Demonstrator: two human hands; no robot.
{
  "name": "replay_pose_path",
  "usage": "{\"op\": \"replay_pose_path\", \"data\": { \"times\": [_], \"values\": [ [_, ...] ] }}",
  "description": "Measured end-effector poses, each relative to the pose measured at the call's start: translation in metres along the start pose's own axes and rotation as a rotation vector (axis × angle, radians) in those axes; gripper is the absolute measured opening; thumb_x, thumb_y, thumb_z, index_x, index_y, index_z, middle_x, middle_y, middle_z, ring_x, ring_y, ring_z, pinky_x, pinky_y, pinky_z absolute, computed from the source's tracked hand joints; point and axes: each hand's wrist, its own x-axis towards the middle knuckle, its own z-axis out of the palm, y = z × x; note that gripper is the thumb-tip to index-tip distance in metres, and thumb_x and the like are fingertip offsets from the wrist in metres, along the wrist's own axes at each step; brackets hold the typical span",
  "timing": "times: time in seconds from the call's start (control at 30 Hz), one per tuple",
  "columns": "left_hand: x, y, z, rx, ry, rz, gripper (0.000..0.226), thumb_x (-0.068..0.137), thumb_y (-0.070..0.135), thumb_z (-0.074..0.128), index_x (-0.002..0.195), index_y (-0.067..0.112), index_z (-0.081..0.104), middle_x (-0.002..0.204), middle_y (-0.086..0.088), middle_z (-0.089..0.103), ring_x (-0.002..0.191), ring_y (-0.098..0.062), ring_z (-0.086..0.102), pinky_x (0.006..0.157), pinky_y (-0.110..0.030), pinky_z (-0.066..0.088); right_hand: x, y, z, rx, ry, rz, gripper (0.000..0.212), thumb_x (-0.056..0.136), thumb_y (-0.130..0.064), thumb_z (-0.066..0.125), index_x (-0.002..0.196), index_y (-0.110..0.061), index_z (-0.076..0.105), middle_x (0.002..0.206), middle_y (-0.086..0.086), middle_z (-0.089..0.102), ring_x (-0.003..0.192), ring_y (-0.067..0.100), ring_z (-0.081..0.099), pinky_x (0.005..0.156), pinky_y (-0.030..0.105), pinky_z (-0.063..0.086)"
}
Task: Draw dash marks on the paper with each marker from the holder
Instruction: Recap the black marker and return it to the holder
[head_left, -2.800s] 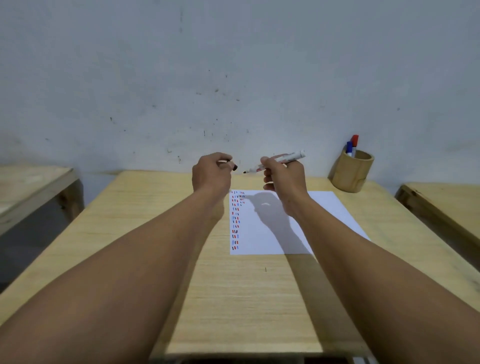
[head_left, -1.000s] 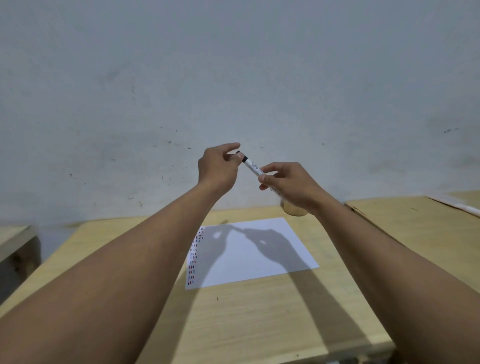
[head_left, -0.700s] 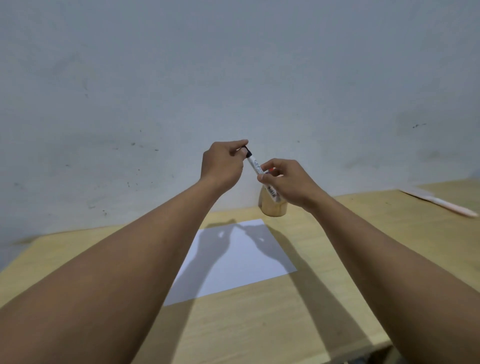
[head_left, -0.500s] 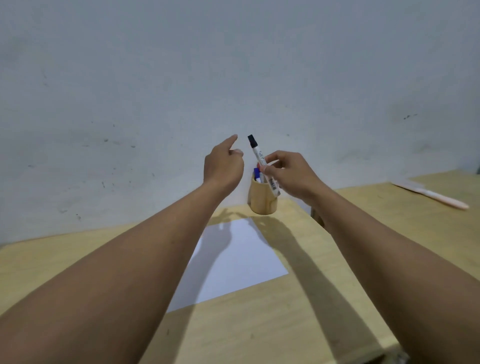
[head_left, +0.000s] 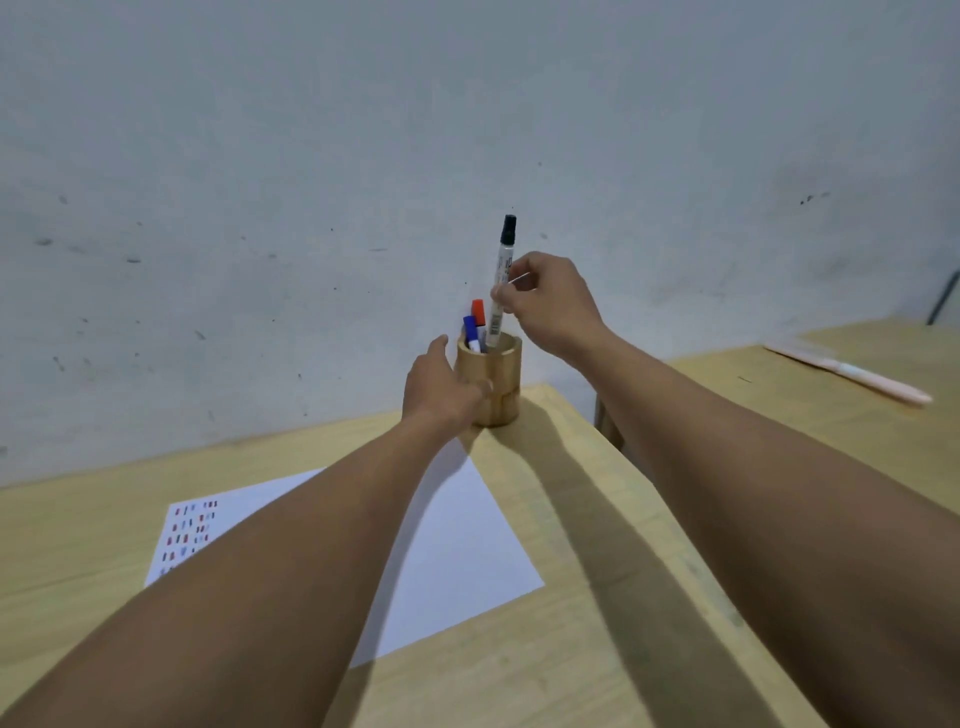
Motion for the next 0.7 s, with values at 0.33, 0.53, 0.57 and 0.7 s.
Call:
{"op": "replay_pose_path", "data": {
  "times": [0.33,0.53,0.57,0.7],
  "values": [
    [0.013,-0.017,0.026,-0.072,0.009,0.076,0.064,0.077,0.032,0.077,0.134,0.022,0.049,0.119,0.001,0.064,0.103,-0.022,0.061,0.089,-0.041,0.055,0.013,0.032,0.024,-0.199,-0.075,0.066,0.015,0.097,-0.024,0.064,0.110,-0.017,0.064,0.101,0.005,0.069,0.086,0.020,0.067,0.067,0.028,0.053],
    [0.015,-0.021,0.027,-0.071,0.009,0.087,0.064,0.077,0.035,0.077,0.133,0.024,0.049,0.115,0.004,0.064,0.099,-0.020,0.063,0.085,-0.042,0.057,0.014,0.043,0.030,-0.255,-0.137,0.140,0.022,0.087,-0.020,0.067,0.086,-0.001,0.078,0.085,0.012,0.075,0.075,0.024,0.065,0.062,0.035,0.051],
    [0.015,-0.022,0.028,-0.080,0.009,0.084,0.063,0.077,0.033,0.077,0.133,0.024,0.049,0.115,0.004,0.065,0.099,-0.020,0.063,0.085,-0.041,0.057,0.014,0.043,0.031,-0.264,-0.140,0.148,0.024,0.084,-0.021,0.068,0.084,0.002,0.077,0.078,0.010,0.072,0.069,0.023,0.061,0.059,0.035,0.047],
    [0.016,-0.023,0.028,-0.071,0.016,0.099,0.062,0.079,0.032,0.076,0.134,0.025,0.048,0.114,0.005,0.064,0.100,-0.019,0.063,0.085,-0.040,0.056,0.017,0.042,0.032,-0.289,-0.116,0.141,0.028,0.087,-0.026,0.074,0.078,0.000,0.071,0.074,0.004,0.067,0.065,0.020,0.057,0.058,0.031,0.043]
  ]
}}
